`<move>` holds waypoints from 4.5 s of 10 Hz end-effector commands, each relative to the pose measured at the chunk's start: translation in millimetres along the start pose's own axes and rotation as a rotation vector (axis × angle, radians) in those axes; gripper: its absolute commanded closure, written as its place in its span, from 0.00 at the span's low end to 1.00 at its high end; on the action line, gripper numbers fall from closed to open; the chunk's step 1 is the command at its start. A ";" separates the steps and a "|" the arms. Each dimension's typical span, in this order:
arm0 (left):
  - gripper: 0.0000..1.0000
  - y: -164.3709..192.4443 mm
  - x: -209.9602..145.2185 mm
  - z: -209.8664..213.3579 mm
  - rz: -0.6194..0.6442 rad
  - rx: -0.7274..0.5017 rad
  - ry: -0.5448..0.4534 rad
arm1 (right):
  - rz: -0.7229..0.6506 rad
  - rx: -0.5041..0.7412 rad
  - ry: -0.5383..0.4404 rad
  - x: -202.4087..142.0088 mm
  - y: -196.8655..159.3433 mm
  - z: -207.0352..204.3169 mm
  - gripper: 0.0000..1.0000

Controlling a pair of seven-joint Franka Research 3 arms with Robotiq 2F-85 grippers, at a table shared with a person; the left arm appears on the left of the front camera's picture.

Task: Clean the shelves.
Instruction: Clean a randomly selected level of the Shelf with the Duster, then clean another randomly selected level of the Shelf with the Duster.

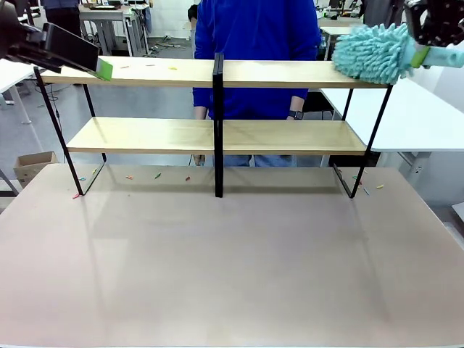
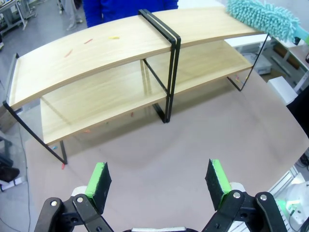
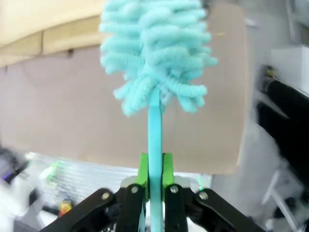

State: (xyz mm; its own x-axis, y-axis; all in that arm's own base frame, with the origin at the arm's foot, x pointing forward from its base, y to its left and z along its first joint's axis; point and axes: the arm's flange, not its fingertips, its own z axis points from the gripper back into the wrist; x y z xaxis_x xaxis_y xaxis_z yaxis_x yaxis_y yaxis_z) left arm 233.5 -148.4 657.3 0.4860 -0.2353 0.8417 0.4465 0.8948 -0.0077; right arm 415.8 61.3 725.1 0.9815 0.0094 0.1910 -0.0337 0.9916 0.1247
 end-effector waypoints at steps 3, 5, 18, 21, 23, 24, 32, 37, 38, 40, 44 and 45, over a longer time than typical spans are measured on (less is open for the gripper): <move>0.00 0.3 -1.6 0.9 0.000 0.004 -0.002 | 0.364 0.443 -0.026 -70.7 -91.5 55.6 0.88; 0.00 0.3 -1.6 0.9 0.000 0.004 -0.002 | 0.606 0.619 -0.111 -143.5 -156.1 83.6 0.88; 0.00 0.3 -1.6 0.9 0.000 0.004 -0.002 | 0.641 0.719 -0.323 -245.6 -258.4 57.0 0.88; 0.00 0.3 -1.6 0.9 0.000 0.004 -0.002 | 0.641 0.719 -0.323 -245.6 -258.4 57.0 0.88; 0.00 0.3 -1.6 0.9 0.000 0.004 -0.002 | 0.618 0.696 -0.292 -245.1 -260.7 53.5 0.88; 0.00 0.3 -1.6 0.9 0.000 0.004 -0.002 | 0.668 0.585 -0.107 -247.7 -218.7 27.0 0.88; 0.00 0.3 -1.6 0.9 0.000 0.004 -0.002 | 0.857 0.297 0.321 -223.0 -24.9 -194.6 0.88; 0.00 0.3 -1.6 0.9 0.000 0.004 -0.002 | 0.433 0.065 0.240 -180.0 84.7 -229.0 0.88; 0.00 0.3 -1.6 0.9 0.000 0.004 -0.002 | 0.481 0.023 0.233 -166.2 122.4 -247.7 0.88; 0.00 0.3 -1.6 0.9 0.000 0.004 -0.002 | 0.578 0.013 0.269 -152.1 185.8 -285.5 0.88; 0.00 0.3 -1.6 0.9 0.000 0.004 -0.002 | 0.612 0.039 0.273 -170.2 197.3 -295.6 0.88; 0.00 0.3 -1.6 0.9 0.000 0.004 -0.002 | 0.575 0.029 0.273 -167.8 211.6 -301.4 0.88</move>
State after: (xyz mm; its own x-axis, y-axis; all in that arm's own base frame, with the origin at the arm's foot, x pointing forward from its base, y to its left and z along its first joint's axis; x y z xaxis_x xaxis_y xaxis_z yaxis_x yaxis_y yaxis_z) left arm 233.4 -148.4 657.4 0.4858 -0.2355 0.8418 0.4465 0.8947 -0.0074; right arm 296.0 286.3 430.9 0.8057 0.5921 -0.0153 -0.5867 0.8015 0.1157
